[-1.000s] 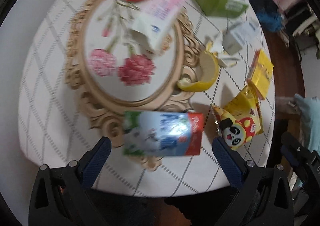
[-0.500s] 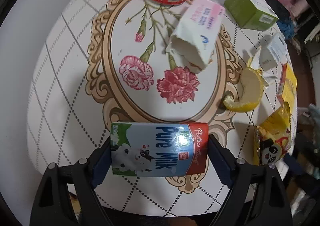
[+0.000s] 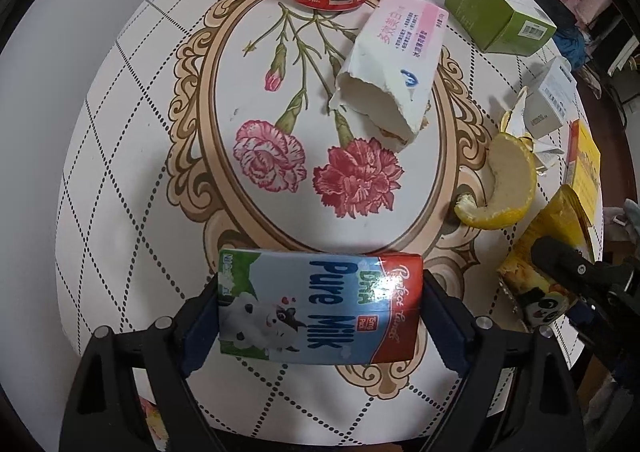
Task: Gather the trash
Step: 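Grasp the Pure Milk carton with the left tool while the right tool grasps the yellow GUOBA snack bag, then carry both items over the white bin and open both tools to drop them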
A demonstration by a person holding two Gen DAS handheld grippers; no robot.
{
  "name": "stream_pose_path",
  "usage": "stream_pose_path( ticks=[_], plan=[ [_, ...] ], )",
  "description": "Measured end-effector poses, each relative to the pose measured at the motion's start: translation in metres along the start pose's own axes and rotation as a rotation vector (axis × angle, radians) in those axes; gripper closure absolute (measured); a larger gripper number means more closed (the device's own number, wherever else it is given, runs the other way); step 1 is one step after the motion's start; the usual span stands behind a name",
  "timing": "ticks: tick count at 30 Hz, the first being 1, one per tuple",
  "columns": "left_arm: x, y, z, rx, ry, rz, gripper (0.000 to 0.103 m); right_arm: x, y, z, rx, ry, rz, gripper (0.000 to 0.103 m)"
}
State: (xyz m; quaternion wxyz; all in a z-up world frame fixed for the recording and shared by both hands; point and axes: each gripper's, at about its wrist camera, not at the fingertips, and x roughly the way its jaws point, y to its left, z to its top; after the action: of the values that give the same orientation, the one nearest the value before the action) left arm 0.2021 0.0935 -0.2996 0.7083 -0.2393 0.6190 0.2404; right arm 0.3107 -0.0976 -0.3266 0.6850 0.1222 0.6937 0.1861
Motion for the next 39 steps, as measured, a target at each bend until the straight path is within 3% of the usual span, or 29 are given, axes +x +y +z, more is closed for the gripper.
stream_pose_path(
  ticks=[9,15,22,30,39],
  plan=[
    [-0.004,-0.007,-0.014,0.036,-0.056,0.024,0.014,-0.02,0.0,0.0,-0.085,-0.046,-0.018,0.062],
    [-0.06,-0.027,-0.021,0.095,-0.179,0.034,0.014,-0.068,-0.002,-0.002,-0.159,-0.145,-0.023,0.062],
    [-0.127,-0.07,-0.035,0.173,-0.312,-0.02,0.014,-0.144,-0.021,-0.007,-0.216,-0.287,-0.04,0.062],
    [-0.18,-0.153,-0.072,0.338,-0.394,-0.147,0.014,-0.24,-0.091,-0.025,-0.23,-0.42,-0.128,0.062],
    [-0.17,-0.277,-0.136,0.567,-0.313,-0.276,0.014,-0.303,-0.24,-0.057,-0.053,-0.448,-0.242,0.062]
  ],
)
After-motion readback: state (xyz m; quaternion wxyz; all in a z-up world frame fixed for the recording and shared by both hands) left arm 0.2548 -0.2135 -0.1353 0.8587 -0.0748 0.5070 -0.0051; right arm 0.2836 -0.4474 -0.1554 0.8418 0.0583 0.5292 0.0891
